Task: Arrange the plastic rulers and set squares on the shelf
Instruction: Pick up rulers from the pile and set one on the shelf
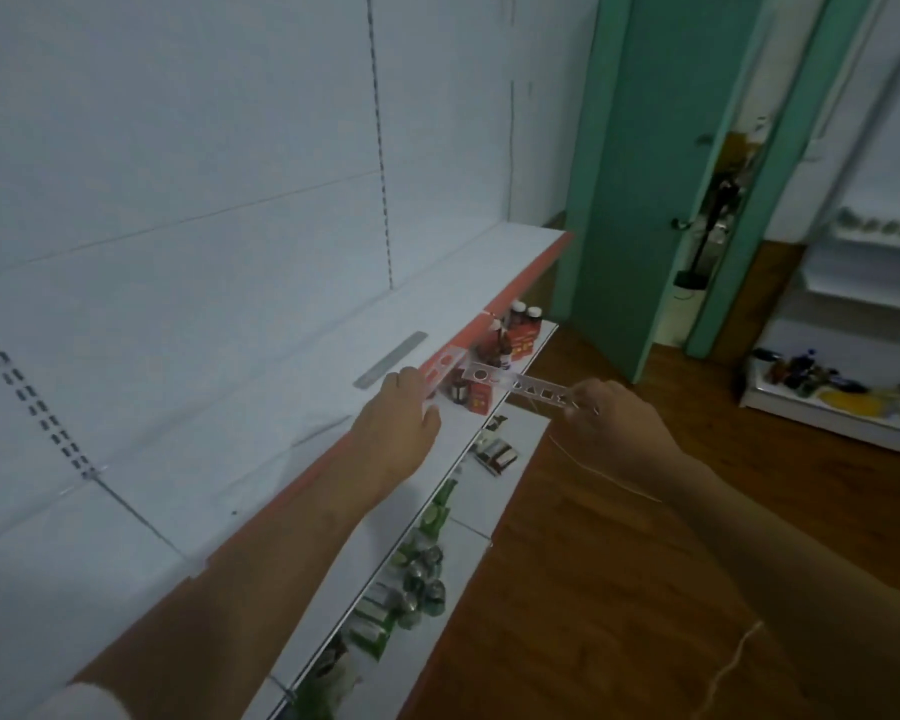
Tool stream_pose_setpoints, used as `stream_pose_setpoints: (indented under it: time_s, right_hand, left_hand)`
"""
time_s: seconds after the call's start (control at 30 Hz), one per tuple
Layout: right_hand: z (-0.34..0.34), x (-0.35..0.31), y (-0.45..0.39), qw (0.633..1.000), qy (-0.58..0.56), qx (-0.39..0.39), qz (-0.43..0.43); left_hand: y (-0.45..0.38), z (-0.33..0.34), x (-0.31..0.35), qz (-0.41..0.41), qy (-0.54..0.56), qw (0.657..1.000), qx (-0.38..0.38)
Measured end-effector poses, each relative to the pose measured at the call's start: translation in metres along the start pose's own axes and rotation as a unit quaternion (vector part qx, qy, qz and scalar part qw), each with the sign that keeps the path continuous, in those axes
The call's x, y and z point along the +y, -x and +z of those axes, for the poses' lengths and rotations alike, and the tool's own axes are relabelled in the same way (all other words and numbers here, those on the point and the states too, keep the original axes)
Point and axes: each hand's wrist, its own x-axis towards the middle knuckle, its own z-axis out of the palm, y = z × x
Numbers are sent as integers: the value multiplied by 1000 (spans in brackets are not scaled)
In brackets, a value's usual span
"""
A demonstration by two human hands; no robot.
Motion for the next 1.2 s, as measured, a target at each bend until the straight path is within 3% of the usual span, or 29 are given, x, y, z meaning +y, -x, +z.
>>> stream_pose_setpoints:
  time_s: [0.43, 0.77, 1.0, 1.2]
  right_hand:
    - [-22, 124, -124, 997, 68, -11, 37]
    - [-15, 196, -249, 996, 72, -30, -30]
    - [11, 225, -359, 988, -1, -73, -133]
    - [50, 188, -443, 959, -62, -111, -254]
  left_hand:
    - [-179, 103, 75, 67, 39, 996, -52]
    - [-307, 167, 118, 101, 69, 986, -114]
    - [-373, 193, 111, 28, 35, 996, -82]
    - [-380, 181, 69, -100, -26, 994, -30]
